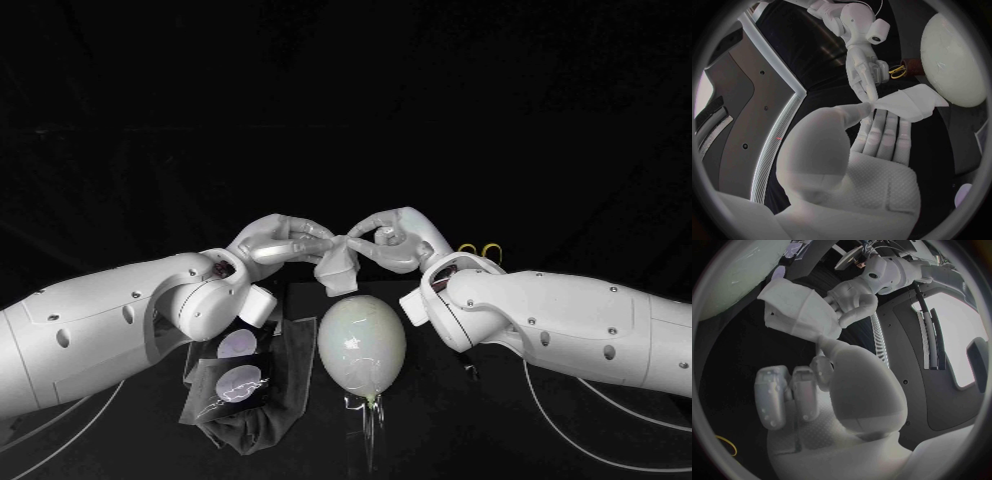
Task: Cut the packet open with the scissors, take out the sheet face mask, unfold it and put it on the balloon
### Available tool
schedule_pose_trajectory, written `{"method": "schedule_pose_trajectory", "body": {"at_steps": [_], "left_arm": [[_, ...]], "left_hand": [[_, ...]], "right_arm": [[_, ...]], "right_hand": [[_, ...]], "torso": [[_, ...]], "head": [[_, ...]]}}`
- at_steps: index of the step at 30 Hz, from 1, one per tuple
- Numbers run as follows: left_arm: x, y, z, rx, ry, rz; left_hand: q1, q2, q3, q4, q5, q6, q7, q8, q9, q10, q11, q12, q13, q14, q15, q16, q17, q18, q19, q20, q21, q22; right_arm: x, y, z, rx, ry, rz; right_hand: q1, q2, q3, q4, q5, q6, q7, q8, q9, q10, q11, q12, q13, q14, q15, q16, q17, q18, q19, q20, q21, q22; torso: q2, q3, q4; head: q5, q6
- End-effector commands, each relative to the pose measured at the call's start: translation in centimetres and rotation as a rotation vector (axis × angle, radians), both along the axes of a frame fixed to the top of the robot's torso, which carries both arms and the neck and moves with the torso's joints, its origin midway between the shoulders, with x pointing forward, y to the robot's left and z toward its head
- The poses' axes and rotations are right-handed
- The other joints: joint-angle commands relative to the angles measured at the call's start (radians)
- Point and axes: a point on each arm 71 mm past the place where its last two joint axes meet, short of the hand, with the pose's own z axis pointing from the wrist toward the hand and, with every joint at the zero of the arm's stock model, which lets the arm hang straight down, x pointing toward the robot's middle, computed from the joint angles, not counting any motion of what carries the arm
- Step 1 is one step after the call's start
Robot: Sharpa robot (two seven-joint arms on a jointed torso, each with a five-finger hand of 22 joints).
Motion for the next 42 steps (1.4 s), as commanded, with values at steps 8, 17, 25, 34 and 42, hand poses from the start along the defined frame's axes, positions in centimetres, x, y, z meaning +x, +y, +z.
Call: {"method": "schedule_pose_trajectory", "body": {"at_steps": [8, 17, 25, 34, 42], "left_arm": [[0.0, 0.0, 0.1, -0.005, 0.004, 0.006], [0.0, -0.1, 0.1, -0.010, 0.016, 0.004], [0.1, 0.0, 0.0, -0.024, 0.030, 0.010], [0.1, 0.0, -0.1, -0.049, 0.062, 0.015], [0.2, 0.1, -0.3, -0.061, 0.104, 0.028]], "left_hand": [[0.000, 0.017, 0.008, 0.002, 0.007, -0.028, 0.009, 0.039, 0.309, -0.009, -0.004, 0.002, 0.000, 0.083, -0.018, 0.031, -0.002, 0.037, 0.071, -0.016, 0.060, 0.027], [0.000, 0.018, 0.011, 0.005, 0.007, -0.034, 0.010, 0.047, 0.316, -0.010, -0.005, 0.003, 0.000, 0.099, -0.021, 0.030, -0.006, 0.038, 0.081, -0.021, 0.069, 0.030], [-0.001, 0.020, 0.018, 0.008, 0.007, -0.045, 0.011, 0.058, 0.325, -0.009, -0.006, 0.004, 0.000, 0.127, -0.027, 0.032, -0.010, 0.039, 0.100, -0.031, 0.079, 0.032], [-0.005, 0.020, 0.026, 0.016, 0.007, -0.058, 0.014, 0.070, 0.336, -0.005, -0.006, 0.007, 0.001, 0.138, -0.028, 0.025, -0.016, 0.038, 0.109, -0.036, 0.079, 0.029], [-0.010, 0.027, 0.023, 0.033, 0.007, -0.091, 0.013, 0.075, 0.342, 0.027, -0.012, 0.017, 0.003, 0.151, -0.032, 0.015, -0.026, 0.038, 0.119, -0.039, 0.072, 0.021]], "right_arm": [[-0.1, -0.3, 0.1, -0.018, -0.011, 0.004], [-0.1, -0.2, 0.0, -0.028, -0.003, 0.021], [-0.1, -0.4, 0.0, -0.061, -0.020, 0.029], [-0.1, -1.0, 0.5, -0.120, -0.122, 0.003], [-0.9, -1.7, 1.6, -0.213, -0.338, -0.006]], "right_hand": [[-0.001, 0.007, 0.011, -0.001, 0.001, -0.006, -0.003, 0.011, 0.019, 0.024, -0.028, -0.015, 0.039, 0.103, -0.009, 0.002, 0.260, -0.014, 0.105, -0.006, 0.005, 0.263], [-0.011, 0.003, 0.033, -0.012, 0.001, -0.048, 0.008, 0.012, 0.025, -0.003, -0.020, -0.062, 0.009, 0.099, -0.004, -0.010, 0.245, -0.014, 0.105, -0.004, 0.005, 0.263], [-0.007, 0.008, 0.055, -0.029, 0.002, -0.066, 0.016, 0.014, 0.028, -0.022, -0.013, -0.090, -0.009, 0.096, 0.002, -0.017, 0.237, -0.011, 0.099, 0.001, -0.005, 0.259], [-0.070, -0.066, 0.031, -0.018, 0.001, -0.172, 0.067, -0.064, -0.009, -0.085, 0.031, -0.160, -0.053, 0.087, 0.039, -0.034, 0.216, -0.005, 0.084, 0.026, -0.031, 0.250], [-0.067, -0.090, 0.019, -0.026, 0.001, -0.134, 0.061, -0.067, -0.016, -0.079, 0.028, -0.141, -0.043, 0.089, 0.039, -0.028, 0.223, -0.008, 0.092, 0.034, -0.016, 0.255]], "torso": [[0.000, 0.0006, -0.0009], [0.000, 0.0003, -0.0006], [0.000, 0.0004, 0.0000], [0.000, 0.0004, -0.0002], [0.000, 0.0001, -0.0006]], "head": [[0.002, 0.000], [0.003, -0.001], [0.004, -0.001], [0.005, -0.001], [0.005, -0.002]]}}
